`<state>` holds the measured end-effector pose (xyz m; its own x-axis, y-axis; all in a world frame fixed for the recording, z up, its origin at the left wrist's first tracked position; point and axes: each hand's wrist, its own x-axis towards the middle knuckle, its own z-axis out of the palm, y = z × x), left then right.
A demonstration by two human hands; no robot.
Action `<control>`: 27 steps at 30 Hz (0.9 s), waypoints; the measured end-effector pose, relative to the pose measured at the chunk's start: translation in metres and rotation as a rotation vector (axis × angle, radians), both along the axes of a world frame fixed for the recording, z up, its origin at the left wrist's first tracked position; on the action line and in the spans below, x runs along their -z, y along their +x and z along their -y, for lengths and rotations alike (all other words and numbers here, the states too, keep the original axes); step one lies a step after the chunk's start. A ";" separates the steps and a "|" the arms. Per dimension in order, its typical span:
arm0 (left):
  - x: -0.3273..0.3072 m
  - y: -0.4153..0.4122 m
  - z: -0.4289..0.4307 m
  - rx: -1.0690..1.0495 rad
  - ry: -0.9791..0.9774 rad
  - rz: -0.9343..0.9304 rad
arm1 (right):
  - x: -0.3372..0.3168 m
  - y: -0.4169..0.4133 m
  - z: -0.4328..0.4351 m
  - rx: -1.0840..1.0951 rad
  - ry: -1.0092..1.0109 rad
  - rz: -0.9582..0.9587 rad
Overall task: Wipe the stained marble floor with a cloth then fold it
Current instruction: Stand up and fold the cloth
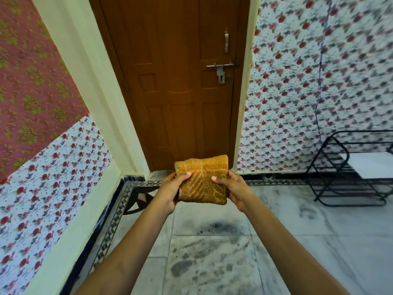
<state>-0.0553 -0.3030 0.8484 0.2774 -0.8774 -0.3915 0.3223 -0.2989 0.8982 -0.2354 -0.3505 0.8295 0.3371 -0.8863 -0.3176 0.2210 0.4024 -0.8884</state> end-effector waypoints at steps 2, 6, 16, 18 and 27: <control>0.004 -0.034 0.012 0.013 0.016 0.008 | 0.003 -0.033 0.008 0.024 0.009 0.001; 0.011 -0.117 0.038 0.041 0.052 0.014 | 0.010 -0.113 0.028 0.057 -0.005 -0.061; 0.039 -0.290 0.103 0.111 0.169 0.002 | 0.029 -0.283 0.075 0.086 -0.023 -0.259; 0.043 -0.311 0.117 0.124 0.175 0.004 | 0.034 -0.305 0.086 0.105 -0.007 -0.271; 0.080 -0.397 0.223 0.198 0.249 -0.055 | 0.056 -0.398 0.168 0.203 0.051 -0.275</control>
